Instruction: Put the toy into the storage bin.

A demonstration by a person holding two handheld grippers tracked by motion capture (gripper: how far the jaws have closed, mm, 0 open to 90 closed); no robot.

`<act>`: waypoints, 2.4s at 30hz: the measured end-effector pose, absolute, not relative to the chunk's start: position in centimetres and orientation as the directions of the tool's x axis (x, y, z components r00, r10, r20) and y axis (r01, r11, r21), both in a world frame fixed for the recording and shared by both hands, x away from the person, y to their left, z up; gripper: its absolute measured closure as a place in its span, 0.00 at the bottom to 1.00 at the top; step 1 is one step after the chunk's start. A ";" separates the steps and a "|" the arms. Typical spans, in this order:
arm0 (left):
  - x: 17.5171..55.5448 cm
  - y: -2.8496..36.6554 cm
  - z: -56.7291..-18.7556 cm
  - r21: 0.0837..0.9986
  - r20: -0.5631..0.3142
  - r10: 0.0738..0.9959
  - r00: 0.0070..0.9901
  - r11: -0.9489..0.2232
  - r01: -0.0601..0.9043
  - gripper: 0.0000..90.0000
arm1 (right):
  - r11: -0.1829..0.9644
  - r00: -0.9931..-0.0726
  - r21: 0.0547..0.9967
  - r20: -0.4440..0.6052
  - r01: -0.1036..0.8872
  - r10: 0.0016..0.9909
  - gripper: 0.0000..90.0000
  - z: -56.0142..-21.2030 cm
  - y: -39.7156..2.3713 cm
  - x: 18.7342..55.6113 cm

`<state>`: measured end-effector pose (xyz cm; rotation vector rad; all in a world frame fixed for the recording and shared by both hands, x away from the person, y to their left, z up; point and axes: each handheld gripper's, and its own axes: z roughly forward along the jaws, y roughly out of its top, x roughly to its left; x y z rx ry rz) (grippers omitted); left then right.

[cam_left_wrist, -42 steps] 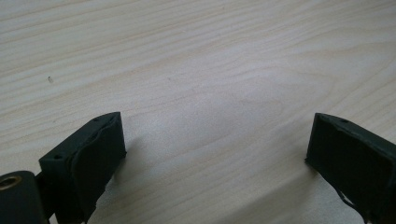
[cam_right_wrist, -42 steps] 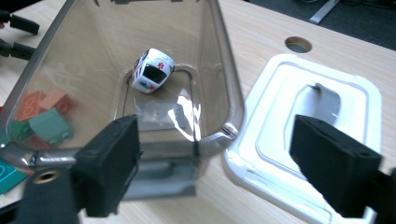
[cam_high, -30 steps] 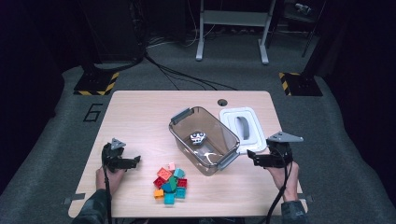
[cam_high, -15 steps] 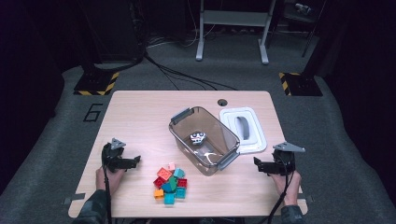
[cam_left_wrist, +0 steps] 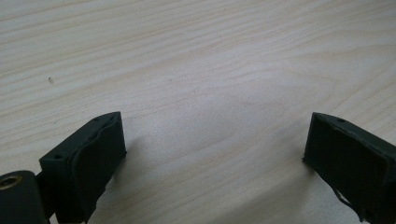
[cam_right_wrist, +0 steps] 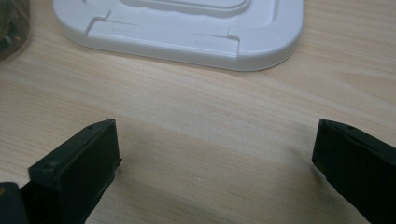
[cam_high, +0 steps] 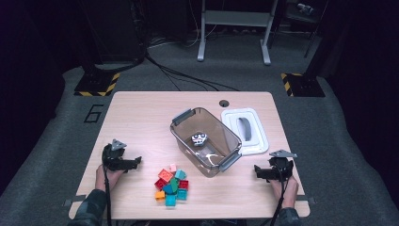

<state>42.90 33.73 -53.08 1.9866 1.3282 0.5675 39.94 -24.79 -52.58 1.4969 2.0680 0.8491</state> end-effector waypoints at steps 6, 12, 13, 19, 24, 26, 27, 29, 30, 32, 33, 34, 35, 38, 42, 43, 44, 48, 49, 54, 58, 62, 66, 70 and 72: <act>42.3 33.9 -52.7 0.717 -0.025 0.926 0.377 -0.246 0.652 0.10 | 0.211 -0.309 0.718 0.006 0.663 0.951 0.02 -52.9 -25.0 39.6; 40.9 33.8 -51.4 0.715 -0.078 0.917 0.391 -0.222 0.663 0.07 | 0.227 -0.336 0.719 0.009 0.657 0.942 0.01 -52.9 -25.5 39.3; 40.6 33.7 -51.2 0.719 -0.077 0.915 0.396 -0.224 0.658 0.07 | 0.237 -0.339 0.718 -0.001 0.655 0.941 0.01 -52.9 -25.6 39.2; 39.2 32.5 -49.9 0.724 -0.086 0.904 0.419 -0.232 0.650 0.04 | 0.228 -0.326 0.718 -0.001 0.658 0.945 0.01 -52.9 -25.5 39.1; 37.7 30.9 -49.6 0.725 -0.102 0.882 0.459 -0.250 0.642 0.02 | 0.230 -0.330 0.717 0.000 0.658 0.944 0.01 -52.9 -25.5 39.1; 37.2 29.9 -49.4 0.726 -0.108 0.872 0.477 -0.259 0.637 0.00 | 0.230 -0.329 0.718 -0.002 0.657 0.944 0.01 -52.9 -25.5 39.1; 37.2 29.9 -49.4 0.726 -0.108 0.872 0.477 -0.259 0.637 0.00 | 0.230 -0.330 0.717 0.000 0.658 0.944 0.01 -52.9 -25.5 39.1; 36.6 28.8 -49.2 0.726 -0.102 0.859 0.501 -0.280 0.628 0.00 | 0.230 -0.330 0.718 0.000 0.657 0.944 0.01 -52.9 -25.5 39.1; 36.5 28.4 -49.2 0.724 -0.096 0.855 0.509 -0.291 0.625 0.00 | 0.230 -0.330 0.717 0.000 0.658 0.944 0.01 -52.9 -25.5 39.1; 36.1 27.7 -49.3 0.716 -0.086 0.844 0.530 -0.317 0.622 0.00 | 0.230 -0.330 0.717 0.000 0.658 0.944 0.01 -52.9 -25.5 39.1; 36.1 27.7 -49.3 0.716 -0.086 0.844 0.530 -0.317 0.622 0.00 | 0.230 -0.330 0.717 0.000 0.658 0.944 0.01 -52.9 -25.5 39.1; 35.7 27.3 -49.5 0.712 -0.080 0.834 0.546 -0.335 0.617 0.00 | 0.230 -0.331 0.718 0.000 0.657 0.944 0.01 -52.9 -25.5 39.1; 35.7 27.3 -49.5 0.712 -0.080 0.834 0.546 -0.335 0.617 0.00 | 0.230 -0.331 0.718 0.001 0.657 0.944 0.01 -52.9 -25.5 39.1; 34.7 26.8 -49.9 0.707 -0.099 0.813 0.574 -0.349 0.615 0.00 | 0.232 -0.333 0.718 0.000 0.656 0.943 0.01 -52.9 -25.6 39.2; 33.3 26.9 -50.0 0.709 -0.101 0.797 0.595 -0.361 0.605 0.00 | 0.233 -0.334 0.718 -0.001 0.656 0.942 0.01 -52.9 -25.6 39.2; 33.0 26.9 -50.1 0.717 -0.108 0.797 0.594 -0.351 0.602 0.00 | 0.233 -0.334 0.718 0.000 0.656 0.942 0.01 -52.9 -25.6 39.2; 32.7 26.9 -50.1 0.725 -0.100 0.798 0.594 -0.351 0.593 0.00 | 0.233 -0.335 0.718 0.000 0.656 0.942 0.01 -52.9 -25.6 39.2; 31.6 27.0 -50.3 0.734 -0.101 0.777 0.622 -0.363 0.573 0.02 | 0.234 -0.336 0.718 -0.001 0.655 0.942 0.01 -52.9 -25.6 39.2; 31.6 27.0 -50.3 0.734 -0.101 0.777 0.622 -0.363 0.573 0.04 | 0.234 -0.336 0.718 -0.001 0.655 0.942 0.01 -52.9 -25.6 39.2; 30.2 26.1 -50.6 0.740 -0.053 0.742 0.669 -0.420 0.525 0.10 | 0.234 -0.335 0.718 0.000 0.656 0.942 0.01 -52.9 -25.6 39.2; 29.7 25.6 -50.7 0.741 -0.027 0.737 0.675 -0.438 0.509 0.11 | 0.232 -0.334 0.718 0.000 0.657 0.943 0.01 -52.9 -25.6 39.2; 29.2 25.4 -50.7 0.750 -0.011 0.735 0.678 -0.442 0.492 0.18 | 0.235 -0.336 0.719 -0.001 0.655 0.942 0.01 -52.9 -25.6 39.2; 28.9 25.5 -50.7 0.758 -0.016 0.724 0.690 -0.441 0.481 0.31 | 0.234 -0.336 0.718 -0.001 0.655 0.942 0.01 -52.9 -25.6 39.2; 28.5 25.3 -50.8 0.767 -0.017 0.704 0.710 -0.446 0.461 0.40 | 0.234 -0.336 0.718 -0.001 0.655 0.942 0.01 -52.9 -25.6 39.2; 28.3 25.2 -50.8 0.771 0.009 0.687 0.727 -0.468 0.432 0.49 | 0.235 -0.336 0.718 -0.001 0.655 0.942 0.01 -52.9 -25.6 39.2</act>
